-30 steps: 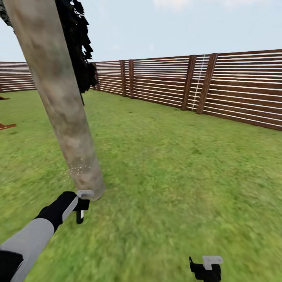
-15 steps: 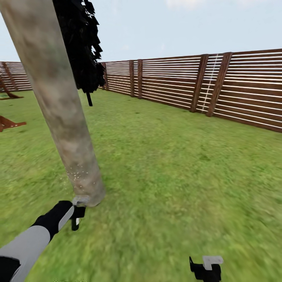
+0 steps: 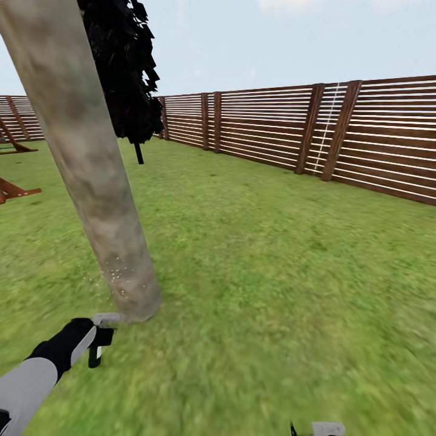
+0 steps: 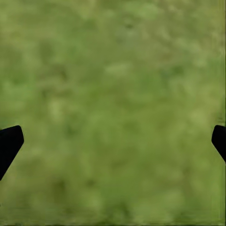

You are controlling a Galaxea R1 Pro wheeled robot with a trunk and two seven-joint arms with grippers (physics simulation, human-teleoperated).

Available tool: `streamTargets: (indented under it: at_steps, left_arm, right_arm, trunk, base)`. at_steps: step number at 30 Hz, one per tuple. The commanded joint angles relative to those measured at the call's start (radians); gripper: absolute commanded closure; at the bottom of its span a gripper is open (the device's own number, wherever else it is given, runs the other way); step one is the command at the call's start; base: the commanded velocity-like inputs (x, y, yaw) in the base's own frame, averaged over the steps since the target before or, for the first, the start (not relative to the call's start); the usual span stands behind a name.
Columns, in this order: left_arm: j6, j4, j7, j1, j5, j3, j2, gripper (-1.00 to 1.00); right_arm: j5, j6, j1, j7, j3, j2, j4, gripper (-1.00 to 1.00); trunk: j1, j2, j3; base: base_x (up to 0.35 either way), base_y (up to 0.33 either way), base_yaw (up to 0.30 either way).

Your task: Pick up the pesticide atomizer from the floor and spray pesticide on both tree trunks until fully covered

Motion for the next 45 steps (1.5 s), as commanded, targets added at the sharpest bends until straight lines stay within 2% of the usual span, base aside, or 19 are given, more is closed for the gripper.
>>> streamTargets:
  at_steps: [1, 6, 10, 14, 16, 18, 19, 24, 26, 28, 30, 31, 32, 34, 36, 37, 40, 42, 45]
  left_arm:
    - [0.0, 0.0, 0.0, 0.0, 0.009, -0.001, 0.008, 1.0]
    - [0.0, -0.003, 0.003, 0.0, 0.001, 0.002, -0.06, 1.0]
    - [0.001, -0.004, 0.04, 0.0, 0.005, 0.002, -0.038, 1.0]
    - [0.003, -0.006, 0.064, -0.001, 0.01, -0.001, -0.085, 1.0]
    - [0.002, -0.01, 0.066, -0.002, 0.01, 0.025, -0.075, 1.0]
    - [0.001, -0.012, 0.057, -0.001, 0.013, 0.075, -0.029, 1.0]
    - [0.0, -0.013, 0.055, -0.001, 0.013, 0.081, -0.025, 1.0]
    - [0.0, -0.019, 0.065, -0.002, 0.002, 0.085, -0.066, 1.0]
    - [-0.001, -0.018, 0.065, -0.003, 0.0, 0.086, -0.059, 1.0]
    - [0.0, -0.019, 0.064, -0.003, 0.0, 0.086, -0.013, 1.0]
    - [0.0, -0.02, 0.064, -0.002, 0.0, 0.08, -0.012, 1.0]
    - [0.0, -0.02, 0.063, -0.002, 0.0, 0.076, -0.026, 1.0]
    - [0.001, -0.02, 0.066, -0.003, -0.005, 0.064, -0.081, 1.0]
    - [0.001, -0.02, 0.085, -0.007, -0.007, 0.062, -0.108, 1.0]
    - [0.0, -0.019, 0.097, -0.008, -0.007, 0.066, -0.098, 1.0]
    - [0.0, -0.018, 0.099, -0.005, -0.007, 0.067, -0.055, 1.0]
    - [-0.017, -0.007, 0.1, 0.002, 0.0, 0.069, 0.007, 1.0]
    - [-0.093, -0.002, 0.103, 0.019, 0.005, 0.068, 0.01, 1.0]
    - [-0.118, 0.001, 0.104, 0.024, 0.011, 0.069, 0.001, 1.0]
  right_arm:
    - [0.0, 0.0, 0.005, 0.0, 0.0, 0.0, 0.0, -1.0]
    - [-0.001, 0.0, 0.009, 0.0, 0.0, 0.0, 0.0, -1.0]
    - [-0.001, 0.0, 0.01, 0.0, 0.0, 0.0, 0.0, -1.0]
    - [-0.001, 0.0, 0.009, 0.0, 0.0, 0.0, 0.0, -1.0]
    - [-0.001, 0.0, 0.009, 0.0, 0.0, 0.0, 0.0, -1.0]
    - [-0.001, 0.0, 0.009, 0.0, 0.0, 0.0, 0.0, -1.0]
    - [-0.001, 0.0, 0.009, 0.0, 0.0, 0.0, 0.0, -1.0]
    - [-0.001, 0.0, 0.01, 0.001, 0.0, 0.0, 0.0, -1.0]
    - [-0.001, 0.0, 0.01, 0.0, 0.0, 0.0, 0.0, -1.0]
    - [-0.001, 0.0, 0.009, 0.0, 0.0, 0.0, 0.0, -1.0]
    - [-0.001, 0.0, 0.01, 0.0, 0.0, 0.0, 0.0, -1.0]
    - [-0.001, 0.0, 0.01, 0.0, 0.0, 0.0, 0.0, -1.0]
    - [-0.001, 0.0, 0.01, 0.0, 0.0, 0.0, 0.0, -1.0]
    - [-0.001, 0.0, 0.01, 0.0, 0.0, 0.0, 0.0, -1.0]
    - [-0.001, 0.0, 0.009, 0.0, 0.0, 0.0, 0.0, -1.0]
    - [-0.001, 0.0, 0.01, 0.0, 0.0, 0.0, 0.0, -1.0]
    - [-0.001, 0.0, 0.009, 0.0, 0.0, 0.0, 0.0, -1.0]
    - [-0.001, 0.0, 0.01, 0.0, 0.0, 0.0, 0.0, -1.0]
    - [-0.001, 0.0, 0.01, 0.001, 0.001, 0.001, 0.0, -1.0]
  trunk:
    - [0.0, 0.0, 0.0]
    - [0.0, 0.0, 0.0]
    - [0.0, 0.0, 0.0]
    - [0.0, 0.0, 0.0]
    - [0.0, 0.0, 0.0]
    - [0.0, 0.0, 0.0]
    - [0.0, 0.0, 0.0]
    - [0.0, 0.0, 0.0]
    - [0.0, 0.0, 0.0]
    - [0.0, 0.0, 0.0]
    - [0.0, 0.0, 0.0]
    - [0.0, 0.0, 0.0]
    - [0.0, 0.0, 0.0]
    - [0.0, 0.0, 0.0]
    - [0.0, 0.0, 0.0]
    - [0.0, 0.0, 0.0]
    - [0.0, 0.0, 0.0]
    - [0.0, 0.0, 0.0]
    - [0.0, 0.0, 0.0]
  base:
    - [0.015, 0.0, 0.0]
    - [-0.121, -0.079, 0.0]
    - [-0.003, -0.002, 0.0]
    - [0.0, 0.0, 0.0]
    - [0.0, 0.0, 0.0]
    - [0.0, 0.0, 0.0]
    - [0.0, 0.0, 0.0]
    - [0.0, 0.0, 0.0]
    - [0.0, 0.0, 0.0]
    - [0.0, 0.0, 0.0]
    - [0.0, 0.0, 0.0]
    - [0.0, 0.0, 0.0]
    - [0.0, 0.0, 0.0]
    - [0.0, 0.0, 0.0]
    - [0.0, 0.0, 0.0]
    - [0.0, 0.0, 0.0]
    - [0.0, 0.0, 0.0]
    - [0.047, -0.094, 0.0]
    - [0.127, -0.224, 0.0]
